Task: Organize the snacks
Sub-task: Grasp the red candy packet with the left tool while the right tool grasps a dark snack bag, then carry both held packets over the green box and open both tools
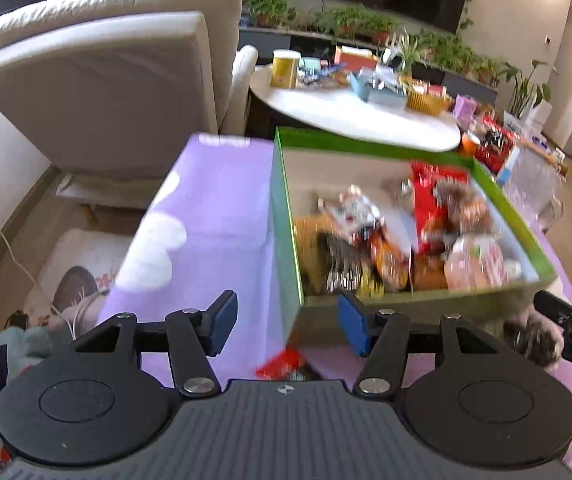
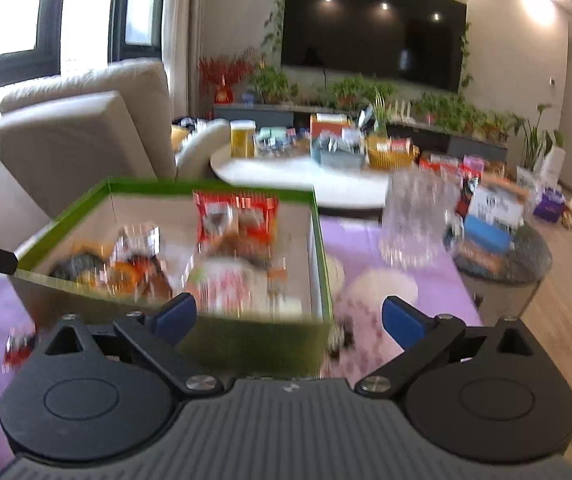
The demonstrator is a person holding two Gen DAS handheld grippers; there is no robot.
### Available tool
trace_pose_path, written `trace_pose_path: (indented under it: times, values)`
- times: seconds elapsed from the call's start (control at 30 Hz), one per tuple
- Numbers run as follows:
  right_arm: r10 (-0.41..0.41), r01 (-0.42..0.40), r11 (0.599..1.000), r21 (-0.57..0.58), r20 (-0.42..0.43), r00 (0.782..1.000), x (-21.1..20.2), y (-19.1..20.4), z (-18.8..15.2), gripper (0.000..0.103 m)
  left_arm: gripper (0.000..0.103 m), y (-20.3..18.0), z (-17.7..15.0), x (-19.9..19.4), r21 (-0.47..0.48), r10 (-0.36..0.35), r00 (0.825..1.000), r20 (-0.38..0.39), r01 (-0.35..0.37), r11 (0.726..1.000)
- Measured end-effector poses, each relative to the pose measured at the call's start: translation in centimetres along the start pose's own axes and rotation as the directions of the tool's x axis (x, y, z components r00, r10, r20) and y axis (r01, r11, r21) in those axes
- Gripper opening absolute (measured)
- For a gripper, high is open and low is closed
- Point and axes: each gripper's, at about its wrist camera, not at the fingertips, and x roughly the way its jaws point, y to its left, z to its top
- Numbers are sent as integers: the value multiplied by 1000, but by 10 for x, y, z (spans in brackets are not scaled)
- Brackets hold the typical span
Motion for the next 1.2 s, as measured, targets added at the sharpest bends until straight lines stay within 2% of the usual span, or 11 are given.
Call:
trace_pose_path:
  times: [0.17, 0.3, 0.63, 0.73, 0.93, 1.0, 1.03, 1.1, 1.2]
  values:
    - [22, -23, 1000, -19, -88, 996, 7, 5, -21, 93, 53, -1, -15, 2, -14, 3, 999, -47, -4, 1000]
    - [29, -35, 998, -46, -126, 992, 15, 11, -29, 93, 53, -7, -23, 5, -13, 8, 998, -69, -9, 1000]
    - [18, -25, 999, -46, -147, 989, 25, 13, -38, 93, 54, -26, -30, 28, -14, 35, 987, -154, -37, 999]
    - [7, -13, 999, -40, -160, 987, 30, 13, -40, 93, 54, -34, -33, 34, 29, 76, 986, -147, -72, 997]
    - [10, -13, 1000, -20, -161, 987, 32, 12, -41, 93, 53, -33, -37, 35, 43, 83, 988, -134, -78, 996]
    - [20, -22, 1000, -13, -162, 987, 32, 12, -40, 93, 43, -31, -37, 34, 42, 93, 988, -123, -88, 995]
    - [33, -35, 999, -4, -161, 986, 31, 11, -40, 92, 35, -31, -37, 33, 45, 105, 987, -118, -100, 994]
    - [59, -57, 998, 16, -161, 985, 30, 10, -38, 76, 32, -27, -37, 32, 39, 90, 989, -115, -86, 996]
    - [64, -63, 998, 12, -165, 984, 28, 12, -37, 70, 26, -24, -37, 28, 40, 68, 992, -110, -64, 997]
